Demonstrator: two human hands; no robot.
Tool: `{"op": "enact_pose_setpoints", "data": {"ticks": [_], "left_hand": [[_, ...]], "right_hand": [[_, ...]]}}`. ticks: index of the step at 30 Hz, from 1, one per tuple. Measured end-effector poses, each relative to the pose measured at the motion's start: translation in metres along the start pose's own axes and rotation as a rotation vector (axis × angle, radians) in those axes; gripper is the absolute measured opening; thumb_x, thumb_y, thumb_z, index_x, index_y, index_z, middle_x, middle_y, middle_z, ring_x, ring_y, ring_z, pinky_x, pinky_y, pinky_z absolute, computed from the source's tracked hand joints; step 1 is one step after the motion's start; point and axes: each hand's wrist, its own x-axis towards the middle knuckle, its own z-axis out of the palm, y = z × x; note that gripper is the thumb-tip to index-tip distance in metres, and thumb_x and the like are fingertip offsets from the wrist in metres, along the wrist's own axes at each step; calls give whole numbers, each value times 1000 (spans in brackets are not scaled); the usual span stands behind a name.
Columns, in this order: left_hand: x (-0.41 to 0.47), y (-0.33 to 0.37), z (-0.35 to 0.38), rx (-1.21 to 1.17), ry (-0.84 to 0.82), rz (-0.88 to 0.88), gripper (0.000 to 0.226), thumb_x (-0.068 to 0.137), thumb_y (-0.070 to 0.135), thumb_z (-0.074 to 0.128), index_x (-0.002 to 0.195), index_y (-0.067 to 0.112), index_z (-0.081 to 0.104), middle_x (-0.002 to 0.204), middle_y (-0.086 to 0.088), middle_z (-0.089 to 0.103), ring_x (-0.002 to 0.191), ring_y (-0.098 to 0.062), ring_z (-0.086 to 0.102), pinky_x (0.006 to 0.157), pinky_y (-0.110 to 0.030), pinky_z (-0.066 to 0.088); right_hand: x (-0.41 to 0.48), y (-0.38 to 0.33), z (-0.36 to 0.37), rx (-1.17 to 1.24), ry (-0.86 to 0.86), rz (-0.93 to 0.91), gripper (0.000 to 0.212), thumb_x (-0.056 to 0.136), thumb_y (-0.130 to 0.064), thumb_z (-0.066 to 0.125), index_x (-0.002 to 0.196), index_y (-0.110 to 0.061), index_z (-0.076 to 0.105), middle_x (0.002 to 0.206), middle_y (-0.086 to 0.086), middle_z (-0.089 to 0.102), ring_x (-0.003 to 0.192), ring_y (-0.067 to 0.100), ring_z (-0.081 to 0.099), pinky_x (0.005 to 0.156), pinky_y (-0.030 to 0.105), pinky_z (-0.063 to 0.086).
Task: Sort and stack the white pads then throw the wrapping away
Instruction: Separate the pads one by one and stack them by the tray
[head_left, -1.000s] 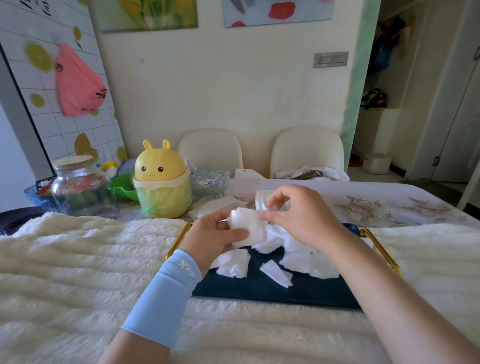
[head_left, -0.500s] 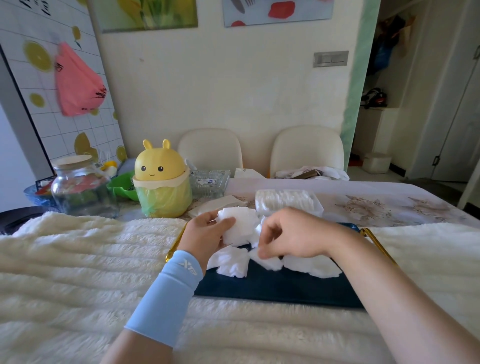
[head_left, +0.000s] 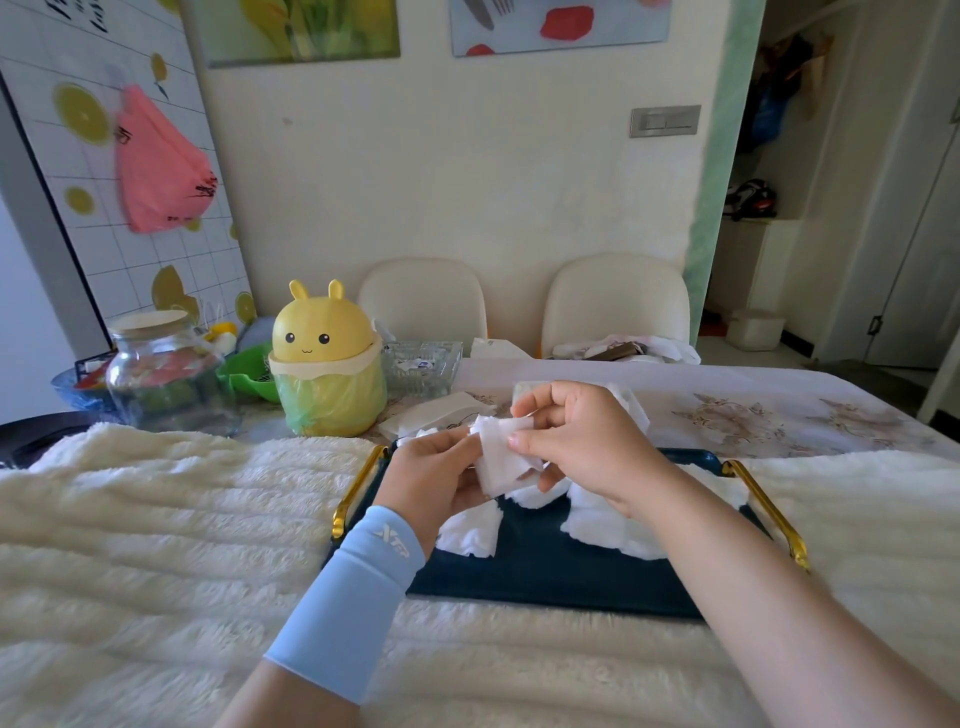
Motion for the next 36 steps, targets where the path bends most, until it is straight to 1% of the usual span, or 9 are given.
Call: {"op": "enact_pose_setpoints", "data": {"ticks": [6, 10, 13, 16, 20, 25, 29, 32, 36], "left_hand": [[-1, 2, 0, -57, -4, -17, 22, 99, 16, 57, 112, 1, 67, 98, -19, 75, 87, -30, 74, 77, -37, 61], [-2, 4, 1, -11, -97, 29, 32, 90, 28, 68, 112, 4, 70, 103, -16, 75, 97, -30, 72, 85, -39, 58], [-1, 2, -2, 117, -121, 82, 33, 83, 7, 76, 115, 7, 68, 99, -10, 77, 93, -24, 73, 78, -32, 56], [0, 3, -6, 157, -126, 99, 37, 81, -4, 73, 114, 10, 67, 95, -8, 77, 84, -20, 73, 70, -27, 56], [7, 2, -13, 73, -68, 89, 37, 82, -7, 71, 116, 7, 66, 103, -14, 75, 101, -34, 70, 93, -48, 55], [12, -2, -14, -27, 5, 31, 33, 84, -5, 70, 116, 0, 65, 106, -15, 74, 102, -33, 70, 95, -44, 54], [10, -6, -7, 3, -16, 20, 31, 84, -3, 71, 114, 3, 66, 105, -14, 75, 102, -33, 70, 96, -46, 54], [12, -8, -6, 21, -26, 18, 35, 84, -2, 71, 117, 4, 64, 107, -13, 75, 102, -32, 71, 96, -47, 54], [14, -12, -6, 103, -19, 38, 35, 83, 1, 74, 117, 8, 66, 105, -10, 75, 103, -31, 70, 98, -49, 53]], "right_hand": [[-1, -4, 2, -41, 92, 10, 19, 82, -3, 79, 93, -12, 68, 72, 2, 70, 53, 13, 66, 48, 29, 51], [0, -4, 4, -136, 149, -2, 23, 77, -13, 85, 90, -20, 68, 87, 3, 72, 57, 11, 67, 54, 23, 52], [1, -2, -1, -219, 154, -29, 29, 77, -28, 86, 98, -30, 66, 99, -10, 68, 82, 6, 68, 74, 28, 58], [0, -6, -11, -147, 18, 34, 29, 82, -27, 83, 106, -24, 68, 95, -2, 74, 62, 10, 66, 65, 20, 55], [-1, -13, -43, -279, 65, -23, 9, 87, -20, 77, 95, -23, 72, 85, -3, 75, 56, 8, 63, 68, 26, 54], [-1, -7, -73, -662, -28, 57, 17, 79, -24, 83, 87, -34, 73, 94, -16, 70, 66, -13, 58, 59, 12, 40], [-3, 1, -67, -920, -229, 262, 50, 72, -34, 87, 116, -40, 64, 116, -16, 52, 101, 8, 59, 78, 28, 49], [-4, 4, -66, -962, -284, 327, 62, 76, -27, 86, 129, -40, 58, 132, -9, 49, 111, 17, 57, 89, 32, 51], [-3, 9, -60, -1000, -292, 347, 64, 80, -19, 79, 134, -40, 54, 143, -7, 45, 111, 18, 58, 79, 28, 51]]}}
